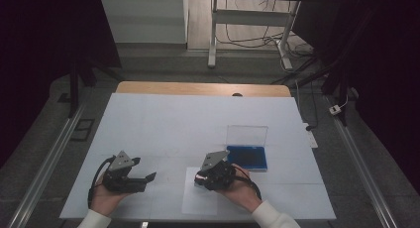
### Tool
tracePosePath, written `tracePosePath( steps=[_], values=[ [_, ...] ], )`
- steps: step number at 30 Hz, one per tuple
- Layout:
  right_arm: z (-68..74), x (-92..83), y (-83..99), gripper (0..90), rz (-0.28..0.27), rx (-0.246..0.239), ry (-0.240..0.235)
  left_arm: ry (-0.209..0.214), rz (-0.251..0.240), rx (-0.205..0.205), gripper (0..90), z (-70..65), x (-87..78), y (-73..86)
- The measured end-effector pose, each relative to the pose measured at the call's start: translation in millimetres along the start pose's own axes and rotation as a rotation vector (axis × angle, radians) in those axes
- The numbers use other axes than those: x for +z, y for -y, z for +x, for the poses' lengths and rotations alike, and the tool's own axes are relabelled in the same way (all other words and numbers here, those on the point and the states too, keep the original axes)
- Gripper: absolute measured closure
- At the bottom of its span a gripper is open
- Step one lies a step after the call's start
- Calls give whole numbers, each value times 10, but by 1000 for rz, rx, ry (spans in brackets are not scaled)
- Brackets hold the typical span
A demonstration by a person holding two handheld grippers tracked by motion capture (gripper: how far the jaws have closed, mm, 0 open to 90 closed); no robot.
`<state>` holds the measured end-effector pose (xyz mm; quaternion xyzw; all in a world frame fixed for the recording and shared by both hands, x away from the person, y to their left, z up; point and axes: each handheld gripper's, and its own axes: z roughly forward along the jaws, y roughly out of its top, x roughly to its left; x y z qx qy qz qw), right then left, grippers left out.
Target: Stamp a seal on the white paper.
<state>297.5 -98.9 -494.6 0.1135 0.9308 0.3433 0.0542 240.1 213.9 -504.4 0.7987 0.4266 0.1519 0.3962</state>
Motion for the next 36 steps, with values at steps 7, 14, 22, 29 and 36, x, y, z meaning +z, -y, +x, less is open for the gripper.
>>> tracePosePath(
  steps=[7,14,22,29,36],
  values=[
    [1,1,-7,704,10,-5,3,-1,1,0,197,-1,4,0],
    [11,6,-44,707,42,-23,9,-3,-1,-2,197,1,-6,-1],
    [26,33,-43,710,63,-25,16,-2,1,-3,197,3,-6,1],
    [31,41,4,712,35,-30,18,-4,-2,-6,197,10,-16,4],
    [39,43,15,713,30,-46,24,-6,-7,-10,197,20,-28,4]
  ],
)
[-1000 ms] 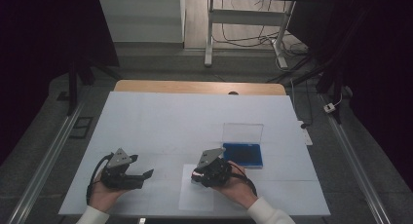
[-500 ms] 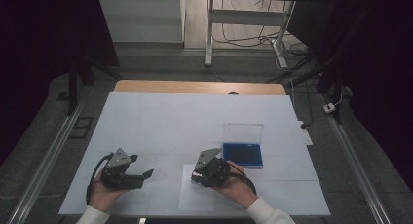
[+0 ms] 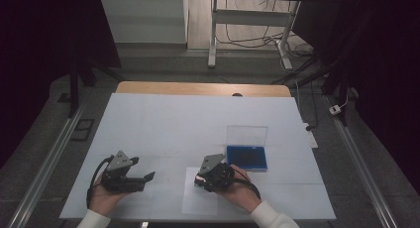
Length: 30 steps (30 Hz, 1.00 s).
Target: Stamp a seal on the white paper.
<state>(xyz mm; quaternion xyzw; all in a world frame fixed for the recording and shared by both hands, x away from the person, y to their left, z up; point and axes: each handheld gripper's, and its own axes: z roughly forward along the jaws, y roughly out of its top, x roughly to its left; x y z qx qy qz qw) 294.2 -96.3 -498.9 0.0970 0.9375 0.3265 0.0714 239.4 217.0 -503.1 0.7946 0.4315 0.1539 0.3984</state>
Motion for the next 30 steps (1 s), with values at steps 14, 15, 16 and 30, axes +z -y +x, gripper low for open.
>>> tracePosePath(
  steps=[14,15,16,30],
  values=[
    [-10,6,22,713,-17,9,-6,0,2,-4,197,6,4,-1],
    [-10,5,24,713,-17,10,-6,0,2,-4,197,7,2,-1],
    [-6,5,26,713,-18,12,-5,0,1,-3,197,9,0,-2],
    [-21,4,45,710,-31,21,-14,-4,4,-4,197,6,5,-1]
  ],
)
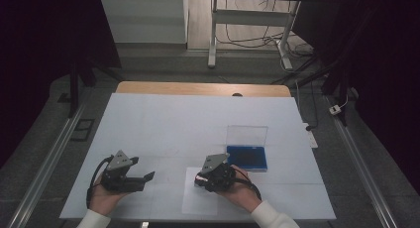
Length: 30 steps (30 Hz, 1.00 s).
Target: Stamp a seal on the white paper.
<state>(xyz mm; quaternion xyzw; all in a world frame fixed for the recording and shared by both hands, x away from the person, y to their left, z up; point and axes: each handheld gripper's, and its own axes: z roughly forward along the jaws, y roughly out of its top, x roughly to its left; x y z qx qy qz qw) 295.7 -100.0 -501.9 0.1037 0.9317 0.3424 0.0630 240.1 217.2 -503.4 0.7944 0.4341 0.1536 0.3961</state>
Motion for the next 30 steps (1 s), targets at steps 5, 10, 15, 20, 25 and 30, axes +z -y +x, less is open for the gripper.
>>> tracePosePath(
  steps=[5,10,15,20,25,30],
  values=[
    [-22,-36,-42,706,0,21,-22,-2,2,0,197,10,6,7],
    [-5,-81,-66,705,-30,8,-33,-8,1,-4,197,24,-2,12],
    [-17,-182,-81,705,-66,19,-13,-2,-3,0,197,15,-7,8],
    [-43,-223,-71,705,-92,42,-16,-1,-4,-3,197,18,-8,11],
    [-57,-234,-64,705,-98,44,-18,0,-4,-1,198,12,-5,12],
    [-87,-282,-57,704,-110,51,-5,-1,-2,0,199,10,-3,16]
  ],
)
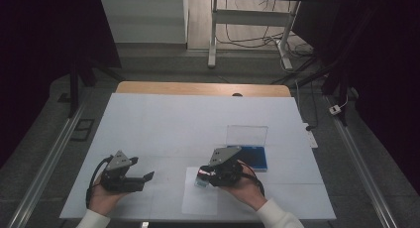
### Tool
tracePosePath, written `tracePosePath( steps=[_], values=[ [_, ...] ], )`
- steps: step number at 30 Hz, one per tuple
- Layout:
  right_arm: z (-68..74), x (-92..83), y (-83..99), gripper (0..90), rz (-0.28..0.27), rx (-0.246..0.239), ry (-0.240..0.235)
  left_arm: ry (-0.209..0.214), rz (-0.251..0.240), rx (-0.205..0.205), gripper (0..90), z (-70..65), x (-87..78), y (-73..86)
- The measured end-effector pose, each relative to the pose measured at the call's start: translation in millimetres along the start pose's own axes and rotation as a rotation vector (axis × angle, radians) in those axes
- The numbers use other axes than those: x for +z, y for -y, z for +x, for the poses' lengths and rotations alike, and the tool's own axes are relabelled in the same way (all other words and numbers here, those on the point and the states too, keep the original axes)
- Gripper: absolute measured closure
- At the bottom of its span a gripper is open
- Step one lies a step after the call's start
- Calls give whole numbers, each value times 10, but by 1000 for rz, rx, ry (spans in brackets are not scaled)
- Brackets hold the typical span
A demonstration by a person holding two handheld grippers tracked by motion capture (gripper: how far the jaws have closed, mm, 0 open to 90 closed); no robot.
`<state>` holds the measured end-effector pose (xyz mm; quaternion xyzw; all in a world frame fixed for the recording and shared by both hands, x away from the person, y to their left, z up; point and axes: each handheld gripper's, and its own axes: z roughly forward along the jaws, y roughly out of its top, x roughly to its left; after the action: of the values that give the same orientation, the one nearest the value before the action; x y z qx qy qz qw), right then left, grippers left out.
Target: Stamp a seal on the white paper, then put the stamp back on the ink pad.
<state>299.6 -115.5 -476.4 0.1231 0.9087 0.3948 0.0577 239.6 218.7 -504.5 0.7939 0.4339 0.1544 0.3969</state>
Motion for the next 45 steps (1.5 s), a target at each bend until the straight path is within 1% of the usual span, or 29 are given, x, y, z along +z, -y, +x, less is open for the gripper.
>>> tracePosePath(
  steps=[6,10,15,17,18,23,28,32,35,36,40,42,43,44,45],
  values=[
    [-68,-114,-8,704,-25,5,37,1,3,3,199,4,4,2],
    [-134,-229,-12,704,-40,14,65,0,3,6,200,1,3,3],
    [-247,-396,10,704,-79,44,96,-1,4,6,200,0,3,4],
    [-287,-446,23,704,-78,51,116,-3,4,7,200,0,1,4],
    [-310,-467,34,704,-85,59,121,-3,3,5,200,-1,1,4],
    [-389,-523,84,704,-77,72,157,-2,0,4,200,5,-1,-1],
    [-485,-582,160,704,-52,89,199,0,10,11,200,0,18,0],
    [-592,-643,249,704,-32,122,244,-1,3,8,200,0,4,0],
    [-672,-690,333,704,-5,140,283,0,7,9,200,6,6,5],
    [-705,-706,369,704,6,154,293,0,8,9,200,8,8,7],
    [-792,-722,469,704,61,178,340,-1,8,9,200,10,7,7],
    [-834,-713,516,703,88,193,353,-2,7,7,201,10,4,8],
    [-848,-711,534,704,97,201,352,-2,7,8,201,11,3,9],
    [-856,-703,549,703,96,211,351,-2,7,8,201,11,3,10],
    [-870,-703,562,704,100,206,351,-3,8,8,201,11,3,10]
  ],
)
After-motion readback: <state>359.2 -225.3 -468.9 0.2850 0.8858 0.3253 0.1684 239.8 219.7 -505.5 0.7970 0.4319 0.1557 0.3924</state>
